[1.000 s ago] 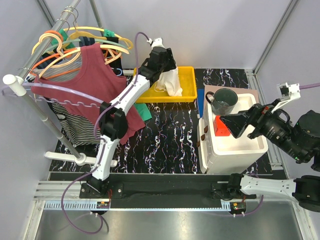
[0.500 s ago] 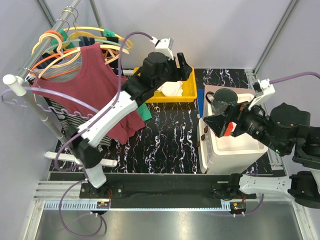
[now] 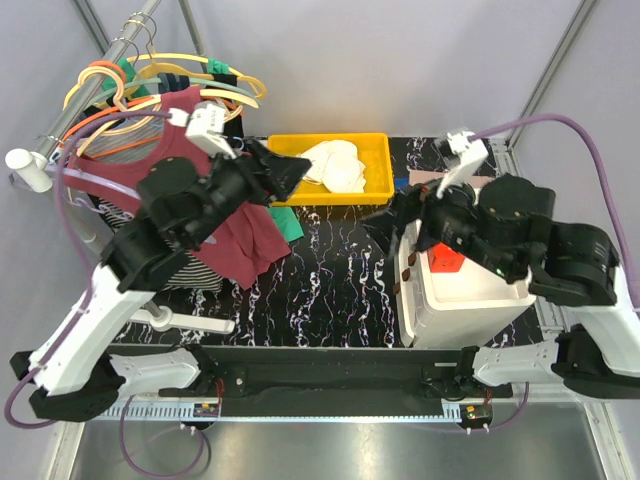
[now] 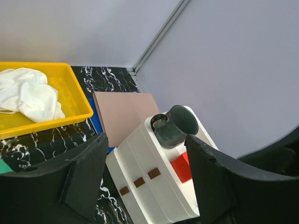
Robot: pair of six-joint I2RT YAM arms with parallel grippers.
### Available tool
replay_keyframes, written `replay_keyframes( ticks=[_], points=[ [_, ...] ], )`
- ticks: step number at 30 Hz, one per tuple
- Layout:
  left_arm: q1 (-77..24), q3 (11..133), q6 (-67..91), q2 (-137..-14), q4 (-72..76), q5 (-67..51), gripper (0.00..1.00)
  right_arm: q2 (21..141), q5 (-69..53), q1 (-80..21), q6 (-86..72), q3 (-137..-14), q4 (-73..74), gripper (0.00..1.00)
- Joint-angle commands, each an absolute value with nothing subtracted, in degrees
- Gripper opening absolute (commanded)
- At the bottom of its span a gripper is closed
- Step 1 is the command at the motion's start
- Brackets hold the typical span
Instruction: Remove the tank top from the hanger
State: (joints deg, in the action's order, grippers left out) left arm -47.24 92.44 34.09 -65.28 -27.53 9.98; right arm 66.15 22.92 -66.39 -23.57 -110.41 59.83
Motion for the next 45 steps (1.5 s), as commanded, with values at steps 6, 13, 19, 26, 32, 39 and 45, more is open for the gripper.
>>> replay_keyframes(
  ticks=[6, 13, 19, 26, 32, 39, 45],
  points=[
    [-47.37, 95.71, 36.21, -52.49, -42.60, 14.58, 0.69, 83.13, 15.06, -56.45, -15.03, -127.59, 55.46, 1.00],
    [-47.29, 95.71, 39.27, -48.34, -45.97, 22.90, 0.66, 100.35, 3.61, -50.98, -9.14, -146.31, 54.05, 1.00],
    [-47.37, 107.12, 43.33, -59.57, -47.11, 40.05, 0.70, 104.51, 4.31, -50.63, -13.88, -152.32, 54.67, 1.00],
    [-35.27, 121.91, 46.38, -76.89, -48.33, 32.28, 0.73, 92.56, 6.94, -50.71, -17.05, -136.70, 54.58, 1.00],
    [-27.69, 122.16, 55.72, -82.70, -45.09, 24.45, 0.72, 83.59, 8.70, -50.63, -18.54, -126.49, 54.49, 1.00],
    [-25.23, 120.68, 64.92, -84.73, -44.91, 26.97, 0.70, 75.15, 8.18, -50.63, -21.26, -114.01, 51.69, 1.00],
    [-24.79, 117.16, 71.45, -84.28, -43.69, 29.79, 0.58, 72.07, 7.29, -50.71, -21.80, -109.60, 49.22, 1.00]
  ],
)
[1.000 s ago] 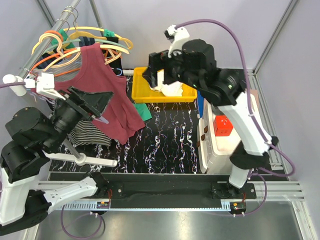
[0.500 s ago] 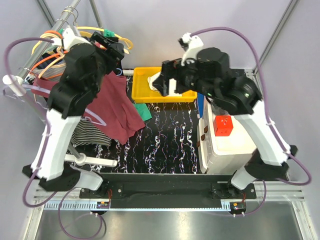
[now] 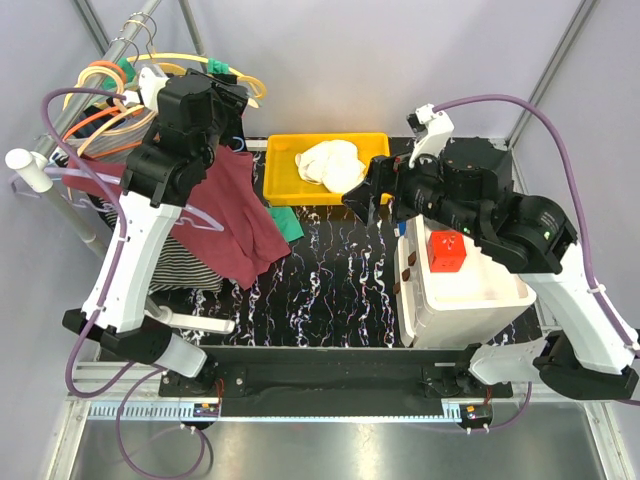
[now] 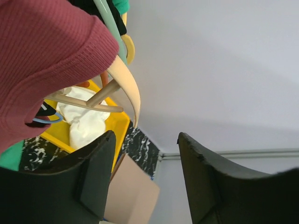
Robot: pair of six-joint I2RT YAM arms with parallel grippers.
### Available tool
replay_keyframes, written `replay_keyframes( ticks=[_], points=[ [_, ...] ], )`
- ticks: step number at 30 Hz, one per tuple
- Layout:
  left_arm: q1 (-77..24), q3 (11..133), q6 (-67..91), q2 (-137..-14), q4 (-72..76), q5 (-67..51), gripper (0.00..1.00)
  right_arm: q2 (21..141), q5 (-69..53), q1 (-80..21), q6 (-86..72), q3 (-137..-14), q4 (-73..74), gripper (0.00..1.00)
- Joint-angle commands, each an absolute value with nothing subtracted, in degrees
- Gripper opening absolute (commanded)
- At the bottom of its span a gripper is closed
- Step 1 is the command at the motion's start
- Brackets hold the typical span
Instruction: Remove the tank top from the hanger
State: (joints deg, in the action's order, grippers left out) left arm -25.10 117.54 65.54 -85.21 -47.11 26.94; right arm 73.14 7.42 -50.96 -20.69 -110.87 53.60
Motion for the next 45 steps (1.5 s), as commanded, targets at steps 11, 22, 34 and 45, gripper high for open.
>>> replay_keyframes(
  ticks=[11, 22, 34, 45],
  points=[
    [-24.79, 118.39, 73.39, -87.89, -42.54, 34.97, 0.51, 67.77, 8.96, -50.71, -19.43, -106.26, 47.02, 1.00],
    [-26.63, 121.90, 70.40, -91.40, -41.75, 42.89, 0.48, 65.66, 9.40, -50.71, -17.40, -104.59, 45.62, 1.00],
    [-28.12, 123.84, 68.20, -94.92, -41.13, 49.83, 0.44, 63.02, 12.04, -50.63, -16.17, -103.36, 44.21, 1.00],
    [-28.04, 123.40, 65.48, -95.28, -39.02, 50.54, 0.18, 62.32, 12.83, -50.71, -15.91, -103.01, 43.86, 1.00]
  ],
)
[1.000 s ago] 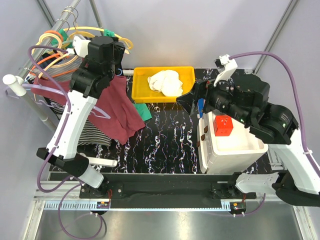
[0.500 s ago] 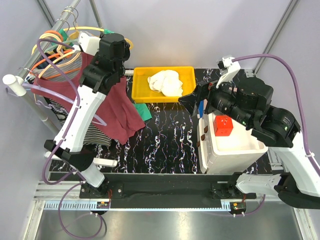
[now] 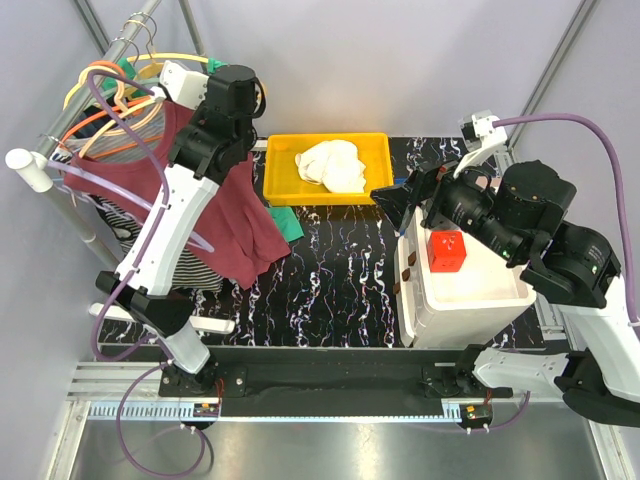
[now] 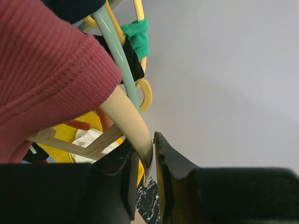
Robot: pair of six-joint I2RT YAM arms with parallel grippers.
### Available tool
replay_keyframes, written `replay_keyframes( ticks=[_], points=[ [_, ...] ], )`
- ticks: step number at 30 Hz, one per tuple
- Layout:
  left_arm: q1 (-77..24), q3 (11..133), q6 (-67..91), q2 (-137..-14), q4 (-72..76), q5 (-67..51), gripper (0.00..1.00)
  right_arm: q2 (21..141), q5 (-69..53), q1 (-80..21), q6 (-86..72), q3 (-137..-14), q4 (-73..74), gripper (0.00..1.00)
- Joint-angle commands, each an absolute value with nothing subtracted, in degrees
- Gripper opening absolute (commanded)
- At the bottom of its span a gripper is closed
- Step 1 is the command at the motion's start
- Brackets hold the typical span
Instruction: Remove the tank top from the hanger
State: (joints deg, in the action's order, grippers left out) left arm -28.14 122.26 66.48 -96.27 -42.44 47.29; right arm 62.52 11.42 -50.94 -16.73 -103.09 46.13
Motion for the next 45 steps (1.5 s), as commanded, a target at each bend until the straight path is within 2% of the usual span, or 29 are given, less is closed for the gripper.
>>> replay_keyframes(
  ticks=[1, 5, 24, 34, 45],
  points=[
    [-27.95, 122.88, 66.26, -94.93, -39.11, 50.36, 0.12, 62.31, 13.09, -50.63, -16.00, -103.09, 43.86, 1.00],
    [-28.04, 121.55, 66.27, -92.82, -38.85, 50.36, 0.00, 62.40, 13.01, -50.63, -16.00, -103.01, 43.77, 1.00],
    [-35.50, 118.83, 54.24, -87.89, -34.81, 55.63, 0.00, 64.16, 8.61, -50.71, -18.46, -103.97, 43.59, 1.00],
    [-47.54, 112.77, 51.15, -85.26, -32.87, 54.84, 0.00, 61.71, 9.14, -50.63, -18.81, -101.34, 45.00, 1.00],
    [-62.56, 100.82, 53.26, -77.70, -32.87, 54.15, 0.00, 53.89, 14.67, -50.71, -21.52, -94.31, 53.60, 1.00]
  ],
)
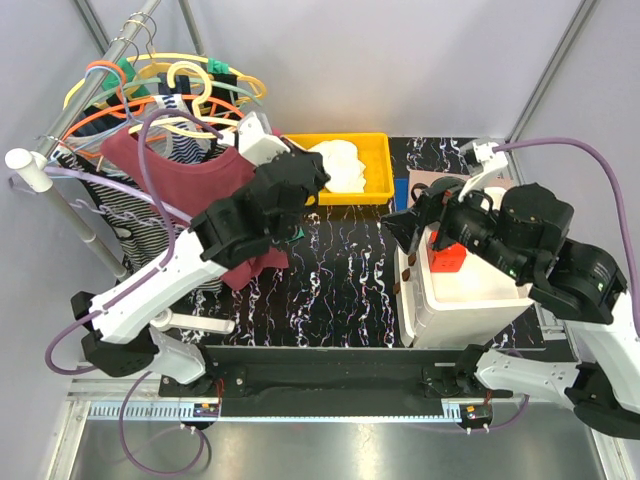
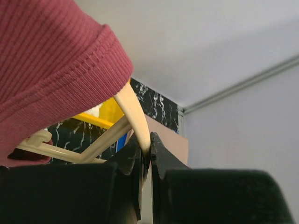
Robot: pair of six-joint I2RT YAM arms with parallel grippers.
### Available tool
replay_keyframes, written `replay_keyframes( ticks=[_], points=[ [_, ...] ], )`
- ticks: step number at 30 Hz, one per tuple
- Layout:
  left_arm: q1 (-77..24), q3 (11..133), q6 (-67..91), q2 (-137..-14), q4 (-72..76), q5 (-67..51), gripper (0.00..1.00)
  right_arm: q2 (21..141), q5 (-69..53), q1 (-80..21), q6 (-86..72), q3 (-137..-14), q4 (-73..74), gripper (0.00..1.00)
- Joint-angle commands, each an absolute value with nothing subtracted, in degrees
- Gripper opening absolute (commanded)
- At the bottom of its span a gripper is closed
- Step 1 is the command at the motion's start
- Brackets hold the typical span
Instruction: Remove the tank top from the hanger
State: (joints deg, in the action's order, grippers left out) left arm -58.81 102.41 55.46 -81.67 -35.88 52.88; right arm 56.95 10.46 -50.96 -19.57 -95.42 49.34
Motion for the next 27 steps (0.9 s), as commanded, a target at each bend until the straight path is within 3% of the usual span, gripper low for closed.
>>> replay_keyframes(
  ticks=[1, 9, 17, 27],
  points=[
    [-63.19, 100.38, 52.91, -77.43, -32.70, 53.18, 0.00, 53.27, 15.46, -50.63, -21.97, -94.13, 54.74, 1.00],
    [-69.34, 89.93, 46.85, -70.15, -24.62, 39.92, 0.00, 48.08, 11.18, -50.63, -24.61, -89.56, 58.19, 0.99],
    [-76.80, 86.58, 38.69, -67.68, -19.60, 28.40, 0.00, 50.35, 12.74, -50.71, -31.27, -95.00, 58.01, 1.00],
    [-87.09, 80.16, 34.19, -65.92, -17.93, 29.18, 0.00, 62.66, 5.45, -50.71, -41.13, -108.19, 58.10, 0.97]
  ],
)
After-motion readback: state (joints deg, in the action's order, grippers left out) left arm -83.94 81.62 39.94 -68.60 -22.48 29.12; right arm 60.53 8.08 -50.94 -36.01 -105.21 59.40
